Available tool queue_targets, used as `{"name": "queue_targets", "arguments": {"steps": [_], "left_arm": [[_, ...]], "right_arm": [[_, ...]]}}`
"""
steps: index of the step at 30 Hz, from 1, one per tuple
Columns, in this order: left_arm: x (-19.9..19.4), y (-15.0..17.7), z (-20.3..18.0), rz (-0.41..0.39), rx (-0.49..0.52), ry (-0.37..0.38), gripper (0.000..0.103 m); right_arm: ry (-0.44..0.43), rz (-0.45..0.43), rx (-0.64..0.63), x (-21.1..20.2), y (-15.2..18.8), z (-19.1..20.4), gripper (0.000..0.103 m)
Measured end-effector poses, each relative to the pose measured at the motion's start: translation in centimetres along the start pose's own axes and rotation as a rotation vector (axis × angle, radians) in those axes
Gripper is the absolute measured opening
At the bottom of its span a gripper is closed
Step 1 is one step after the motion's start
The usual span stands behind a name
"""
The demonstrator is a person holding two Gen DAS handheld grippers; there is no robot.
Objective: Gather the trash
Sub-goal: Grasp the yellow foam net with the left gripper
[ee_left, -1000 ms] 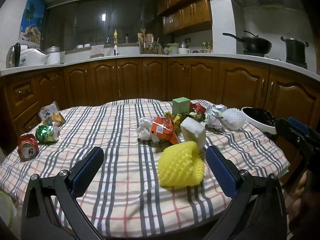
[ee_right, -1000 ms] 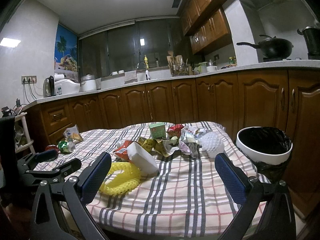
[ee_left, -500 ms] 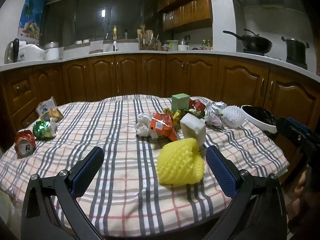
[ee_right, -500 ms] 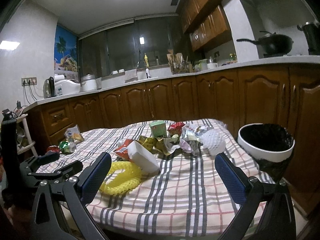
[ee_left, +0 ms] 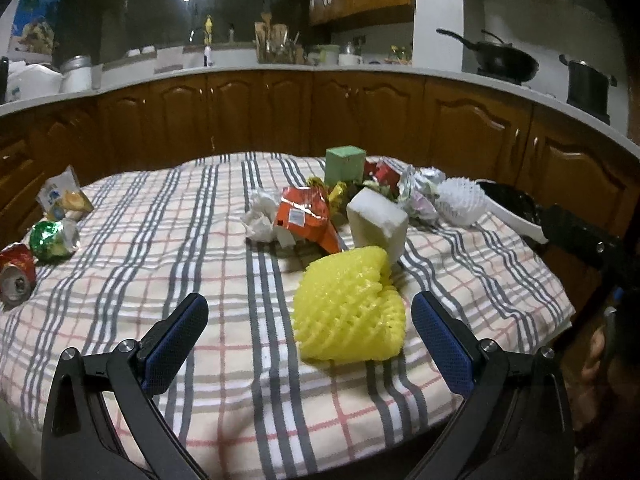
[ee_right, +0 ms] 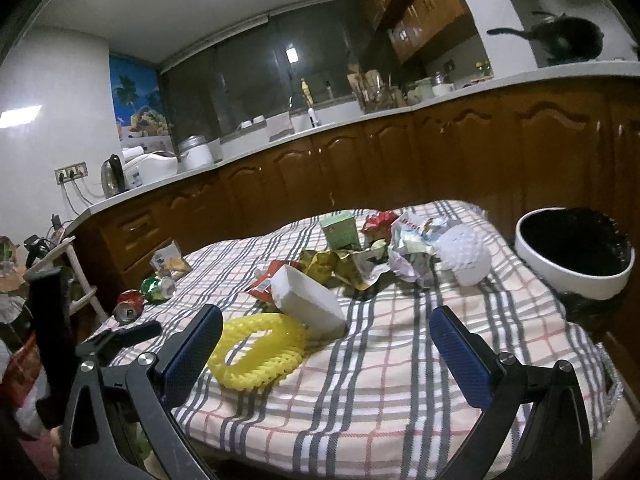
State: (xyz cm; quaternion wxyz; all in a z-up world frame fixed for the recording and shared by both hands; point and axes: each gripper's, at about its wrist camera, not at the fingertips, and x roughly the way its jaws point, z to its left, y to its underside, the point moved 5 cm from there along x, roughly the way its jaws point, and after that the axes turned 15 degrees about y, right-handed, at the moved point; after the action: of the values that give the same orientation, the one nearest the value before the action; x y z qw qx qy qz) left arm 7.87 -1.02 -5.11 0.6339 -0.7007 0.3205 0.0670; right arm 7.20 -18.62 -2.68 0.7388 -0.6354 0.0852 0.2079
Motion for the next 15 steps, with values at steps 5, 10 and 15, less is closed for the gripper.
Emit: {"name": "queue_targets", "arguments": {"steps": [5, 10, 15], "left_arm": [[1.8, 0.1, 0.6, 0.049, -0.012, 0.029, 0.089], [3.2, 0.5, 1.3, 0.095, -0.028, 0.078, 0.063], [3.1, 0.3, 2.0, 0.098, -0.052, 0.113, 0.015]], "right_arm": [[-0.017, 0.035, 0.004, 1.3, -0.1, 0.3, 0.103], [-0.033, 0.057, -0.017, 2.7, -0.3, 1.0, 0.103], [-0.053, 0.077, -0.055, 4.4, -0.2, 2.4, 0.102]]}}
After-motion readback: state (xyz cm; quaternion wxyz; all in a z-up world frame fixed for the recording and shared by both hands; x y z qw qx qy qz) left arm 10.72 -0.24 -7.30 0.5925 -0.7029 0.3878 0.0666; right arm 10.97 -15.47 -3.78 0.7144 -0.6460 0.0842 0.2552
